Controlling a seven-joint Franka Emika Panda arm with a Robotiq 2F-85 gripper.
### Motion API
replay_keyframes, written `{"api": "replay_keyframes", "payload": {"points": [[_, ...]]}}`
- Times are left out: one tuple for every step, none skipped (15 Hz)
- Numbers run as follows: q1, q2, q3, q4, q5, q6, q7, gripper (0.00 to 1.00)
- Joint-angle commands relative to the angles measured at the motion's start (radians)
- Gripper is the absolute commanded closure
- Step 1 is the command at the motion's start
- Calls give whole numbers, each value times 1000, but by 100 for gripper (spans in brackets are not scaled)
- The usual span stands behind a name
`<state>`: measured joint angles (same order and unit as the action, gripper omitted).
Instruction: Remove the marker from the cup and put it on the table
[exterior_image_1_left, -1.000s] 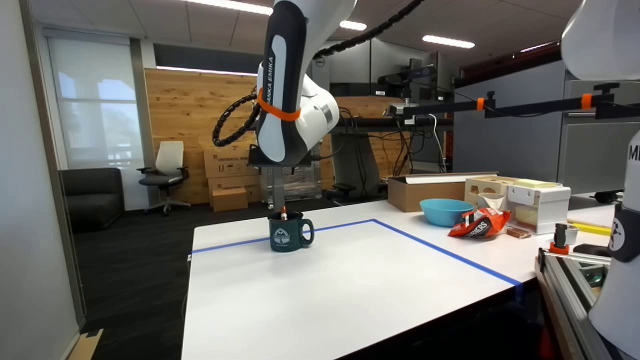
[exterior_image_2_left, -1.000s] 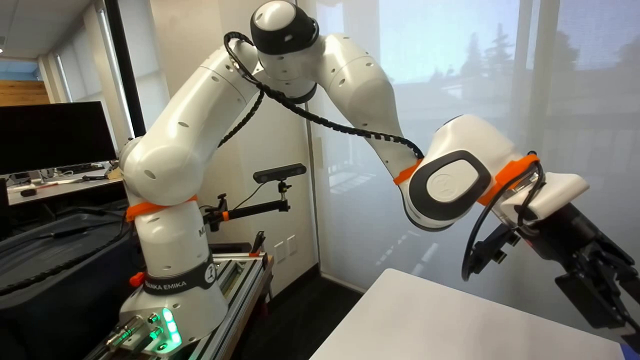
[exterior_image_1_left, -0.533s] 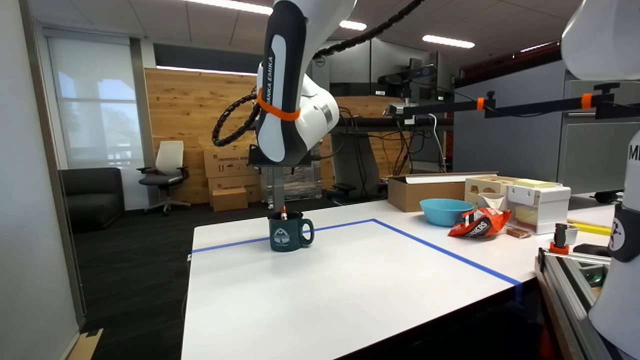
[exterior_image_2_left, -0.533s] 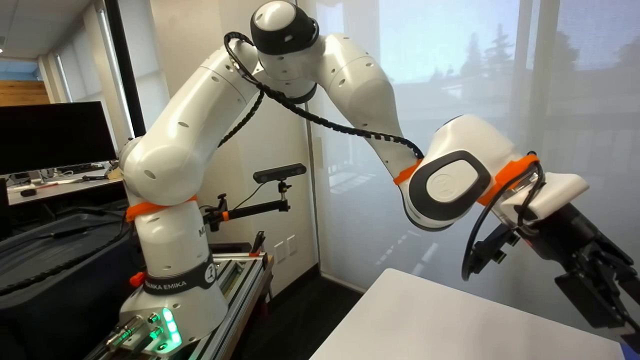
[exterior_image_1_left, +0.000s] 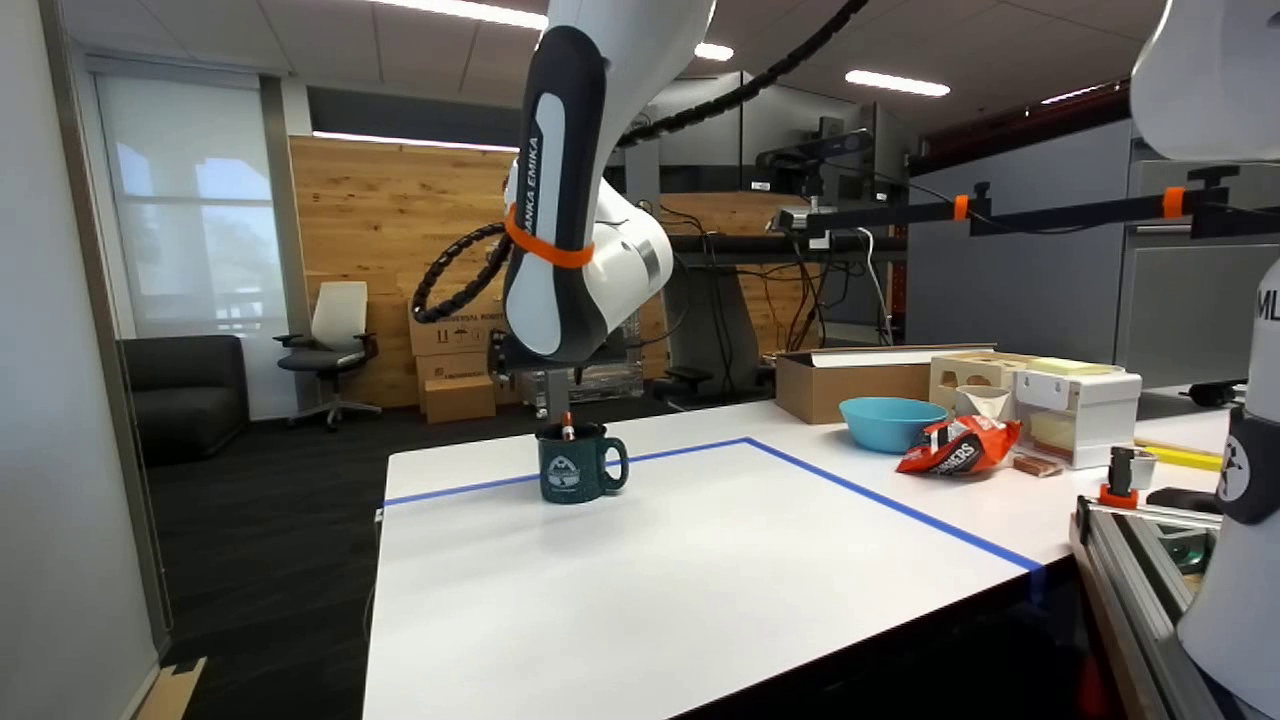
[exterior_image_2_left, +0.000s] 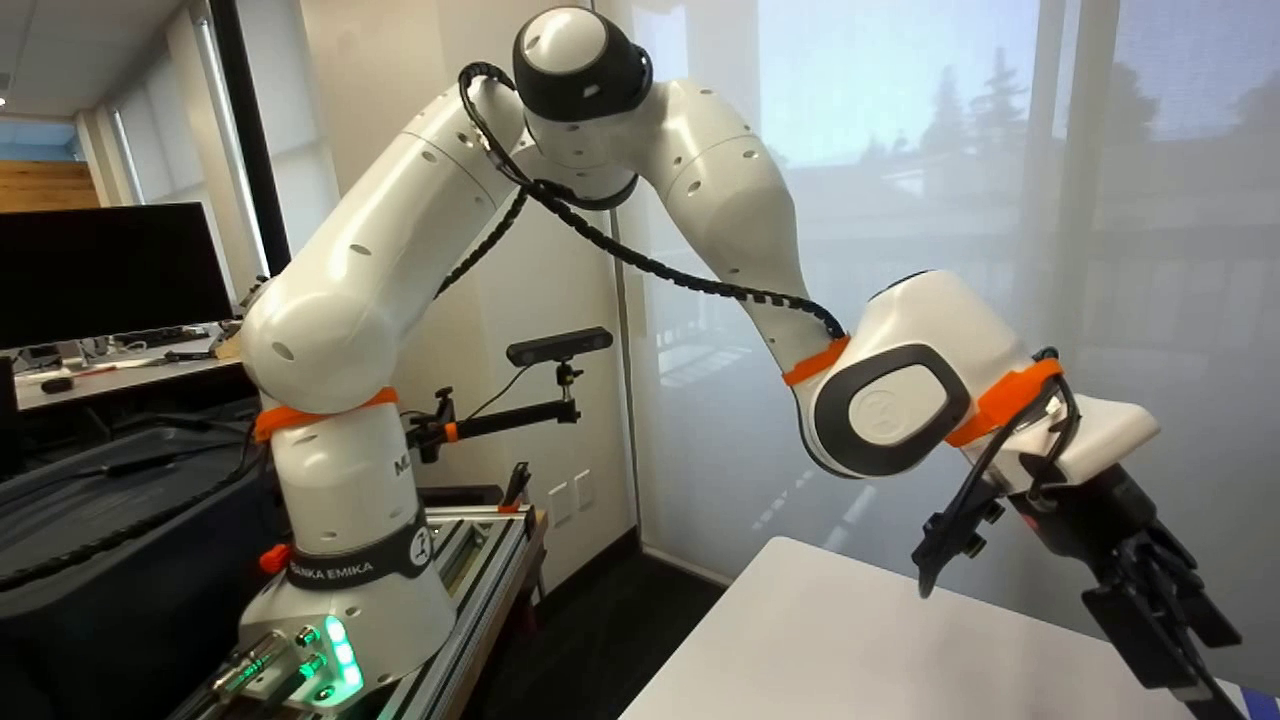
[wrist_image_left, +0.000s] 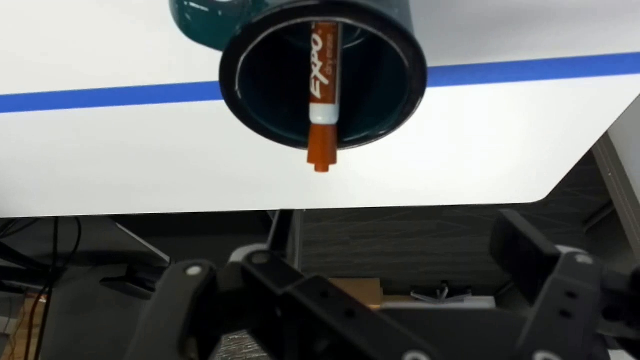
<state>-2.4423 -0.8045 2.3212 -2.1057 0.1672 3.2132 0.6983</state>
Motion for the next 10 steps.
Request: {"api": "replay_keyframes", "payload": {"points": [[-5, -15, 16, 37, 58, -16, -74, 0], [-8, -15, 18, 43, 63, -18, -84, 0], [-6, -18, 16, 50, 73, -23, -91, 0], [-4, -23, 14, 54, 80, -20, -100, 0], [-2, -23, 15, 56, 86, -27, -107, 0], [-1, -27, 13, 60, 94, -34, -114, 0], [-1, -30, 12, 61, 101, -44, -121, 0], [-1, -39, 6, 65, 107, -56, -126, 0], [-1, -48, 0, 68, 114, -70, -135, 0], [-2, -53, -5, 70, 120, -87, -141, 0]]}}
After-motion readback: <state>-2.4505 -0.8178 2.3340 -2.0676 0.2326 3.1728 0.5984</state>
